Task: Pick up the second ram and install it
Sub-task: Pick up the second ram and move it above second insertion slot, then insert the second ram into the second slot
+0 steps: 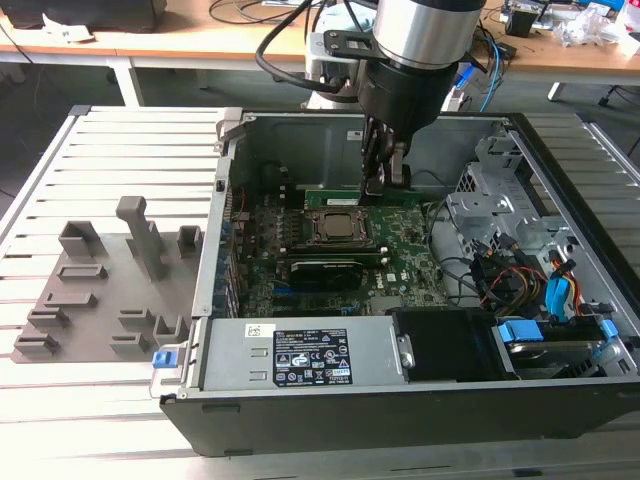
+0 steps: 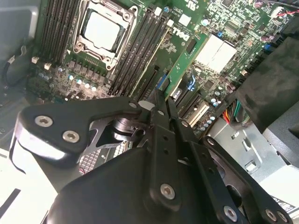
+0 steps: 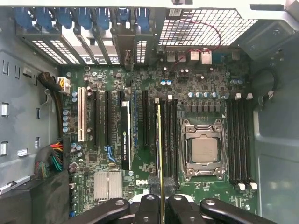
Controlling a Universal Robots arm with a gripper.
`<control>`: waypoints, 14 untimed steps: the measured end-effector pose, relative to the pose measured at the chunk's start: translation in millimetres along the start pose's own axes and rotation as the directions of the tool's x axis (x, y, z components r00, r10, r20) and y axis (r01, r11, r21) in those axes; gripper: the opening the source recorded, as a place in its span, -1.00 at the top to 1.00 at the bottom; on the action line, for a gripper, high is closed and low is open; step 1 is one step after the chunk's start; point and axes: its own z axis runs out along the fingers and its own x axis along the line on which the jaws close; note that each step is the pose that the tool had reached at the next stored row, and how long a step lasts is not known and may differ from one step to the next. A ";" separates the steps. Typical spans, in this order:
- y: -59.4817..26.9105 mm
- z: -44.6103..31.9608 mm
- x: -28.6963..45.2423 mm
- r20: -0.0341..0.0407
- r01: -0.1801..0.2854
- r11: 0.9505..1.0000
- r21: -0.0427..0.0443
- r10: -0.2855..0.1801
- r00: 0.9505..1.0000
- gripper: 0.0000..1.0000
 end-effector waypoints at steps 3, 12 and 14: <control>0.0 0.0 0.0 0.000 0.000 1.000 0.000 0.000 1.000 0.73; 0.0 1.2 -3.0 0.000 0.000 1.000 0.000 0.000 1.000 0.73; 0.1 1.9 -5.0 0.001 0.000 1.000 0.000 0.000 1.000 0.73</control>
